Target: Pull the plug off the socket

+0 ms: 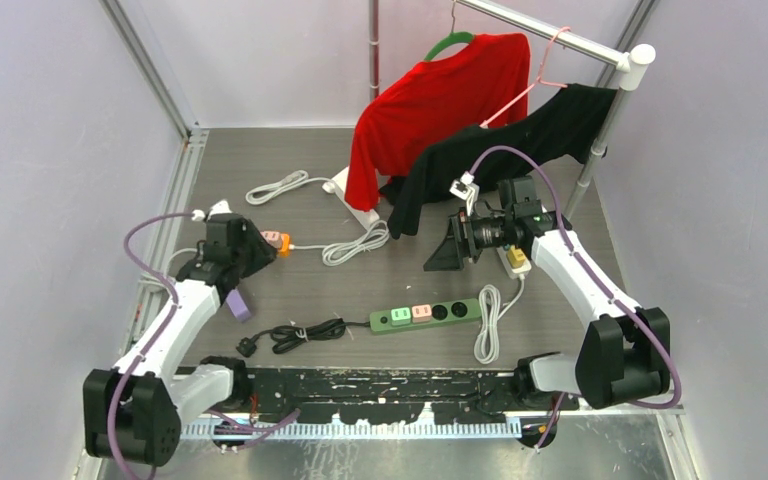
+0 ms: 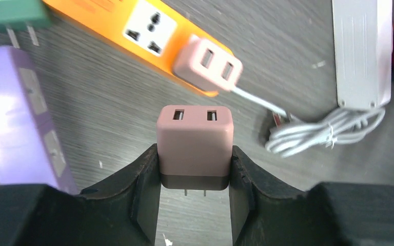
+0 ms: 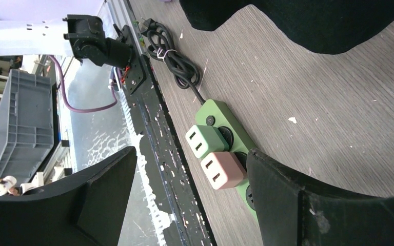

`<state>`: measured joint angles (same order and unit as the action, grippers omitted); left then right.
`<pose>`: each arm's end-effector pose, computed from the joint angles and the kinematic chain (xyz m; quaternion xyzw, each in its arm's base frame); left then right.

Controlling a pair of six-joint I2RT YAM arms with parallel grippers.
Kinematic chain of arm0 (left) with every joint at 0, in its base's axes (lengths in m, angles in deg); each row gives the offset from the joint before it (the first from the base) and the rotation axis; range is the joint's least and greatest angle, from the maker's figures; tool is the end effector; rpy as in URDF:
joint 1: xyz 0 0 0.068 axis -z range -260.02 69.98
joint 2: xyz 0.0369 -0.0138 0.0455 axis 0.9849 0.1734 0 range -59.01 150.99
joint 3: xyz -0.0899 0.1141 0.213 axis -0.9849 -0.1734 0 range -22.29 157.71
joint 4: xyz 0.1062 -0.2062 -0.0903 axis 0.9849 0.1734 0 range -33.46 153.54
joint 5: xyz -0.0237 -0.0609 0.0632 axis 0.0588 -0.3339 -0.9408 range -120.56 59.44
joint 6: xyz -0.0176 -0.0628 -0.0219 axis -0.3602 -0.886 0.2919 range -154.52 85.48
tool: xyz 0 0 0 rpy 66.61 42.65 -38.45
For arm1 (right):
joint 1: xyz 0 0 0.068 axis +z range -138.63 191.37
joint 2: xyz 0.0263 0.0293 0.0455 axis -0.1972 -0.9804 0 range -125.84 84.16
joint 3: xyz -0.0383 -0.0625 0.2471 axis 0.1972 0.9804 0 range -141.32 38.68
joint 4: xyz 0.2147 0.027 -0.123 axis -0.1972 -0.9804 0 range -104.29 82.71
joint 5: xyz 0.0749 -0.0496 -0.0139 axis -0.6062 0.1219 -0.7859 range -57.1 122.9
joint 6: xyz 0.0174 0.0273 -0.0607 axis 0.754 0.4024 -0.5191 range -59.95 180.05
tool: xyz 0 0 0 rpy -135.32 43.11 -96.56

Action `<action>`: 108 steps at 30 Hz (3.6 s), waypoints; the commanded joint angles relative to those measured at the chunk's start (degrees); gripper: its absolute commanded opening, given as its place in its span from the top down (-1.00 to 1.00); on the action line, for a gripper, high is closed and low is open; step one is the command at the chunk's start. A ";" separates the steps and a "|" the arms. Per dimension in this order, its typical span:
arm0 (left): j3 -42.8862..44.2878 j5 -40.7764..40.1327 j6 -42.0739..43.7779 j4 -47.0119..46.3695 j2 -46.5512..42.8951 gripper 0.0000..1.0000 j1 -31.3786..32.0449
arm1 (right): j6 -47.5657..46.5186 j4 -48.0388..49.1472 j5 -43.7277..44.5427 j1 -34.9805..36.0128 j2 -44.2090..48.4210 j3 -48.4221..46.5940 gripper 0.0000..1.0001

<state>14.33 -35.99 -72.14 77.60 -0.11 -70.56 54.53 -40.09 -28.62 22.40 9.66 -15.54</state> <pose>0.2205 -0.0312 0.2053 -0.2414 0.8851 -0.1180 0.3800 0.2381 0.0962 0.2486 -0.2775 0.7833 0.4977 0.2485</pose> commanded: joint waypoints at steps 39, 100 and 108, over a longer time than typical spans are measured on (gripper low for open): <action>44.15 -6.12 -4.61 8.47 49.60 0.10 -20.32 | -2.89 0.02 -1.24 -0.23 2.75 -1.89 -0.67; -13.88 19.54 25.97 -41.37 -11.43 -0.56 45.09 | -64.17 -32.68 -3.48 -4.00 9.99 0.95 -0.99; -12.41 13.01 34.66 -44.23 2.58 -0.85 49.00 | -74.95 -38.29 -3.03 -4.00 8.86 1.96 -0.99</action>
<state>0.15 -18.39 -43.03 39.65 -2.21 -21.80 -11.26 -73.86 -30.36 18.64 18.89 -13.44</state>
